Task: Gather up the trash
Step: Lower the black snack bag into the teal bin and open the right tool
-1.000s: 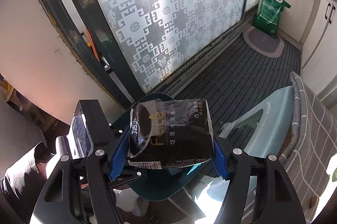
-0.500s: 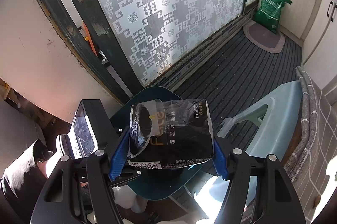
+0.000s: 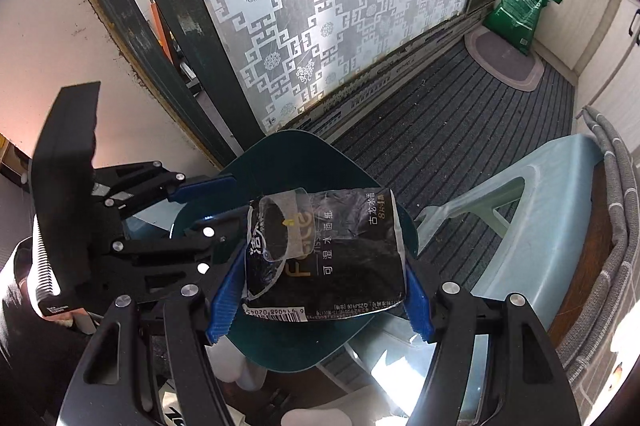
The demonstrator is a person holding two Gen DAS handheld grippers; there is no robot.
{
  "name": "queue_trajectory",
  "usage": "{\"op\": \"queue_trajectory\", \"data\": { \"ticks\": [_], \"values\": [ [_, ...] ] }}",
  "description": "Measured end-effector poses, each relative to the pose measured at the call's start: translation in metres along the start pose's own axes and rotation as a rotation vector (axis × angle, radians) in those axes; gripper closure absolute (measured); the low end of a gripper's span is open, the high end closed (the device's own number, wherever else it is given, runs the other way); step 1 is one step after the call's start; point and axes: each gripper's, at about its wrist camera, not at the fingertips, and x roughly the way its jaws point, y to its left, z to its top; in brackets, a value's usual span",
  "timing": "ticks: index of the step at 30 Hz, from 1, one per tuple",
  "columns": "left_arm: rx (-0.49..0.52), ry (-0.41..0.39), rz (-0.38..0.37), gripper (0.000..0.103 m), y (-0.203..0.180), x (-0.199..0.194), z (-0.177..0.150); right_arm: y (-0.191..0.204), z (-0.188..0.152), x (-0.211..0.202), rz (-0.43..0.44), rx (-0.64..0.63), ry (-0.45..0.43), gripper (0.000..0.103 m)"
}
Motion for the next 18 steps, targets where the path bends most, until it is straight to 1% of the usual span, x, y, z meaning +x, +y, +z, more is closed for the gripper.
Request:
{"op": "queue_trajectory", "data": {
  "ticks": [3, 8, 13, 18],
  "values": [
    [-0.017, -0.059, 0.007, 0.072, 0.004, -0.017, 0.007, 0.003, -0.004, 0.008, -0.004, -0.012, 0.021, 0.034],
    [-0.011, -0.153, 0.021, 0.079, 0.006, -0.043, 0.014, 0.01, -0.007, 0.019, -0.011, -0.03, 0.047, 0.034],
    [-0.01, -0.232, 0.01, 0.083, 0.005, -0.066, 0.022, 0.011, -0.012, 0.031, -0.017, -0.038, 0.08, 0.034],
    [-0.017, -0.296, -0.021, 0.083, 0.005, -0.086, 0.026, 0.019, -0.016, 0.054, -0.019, -0.053, 0.127, 0.034]
  ]
}}
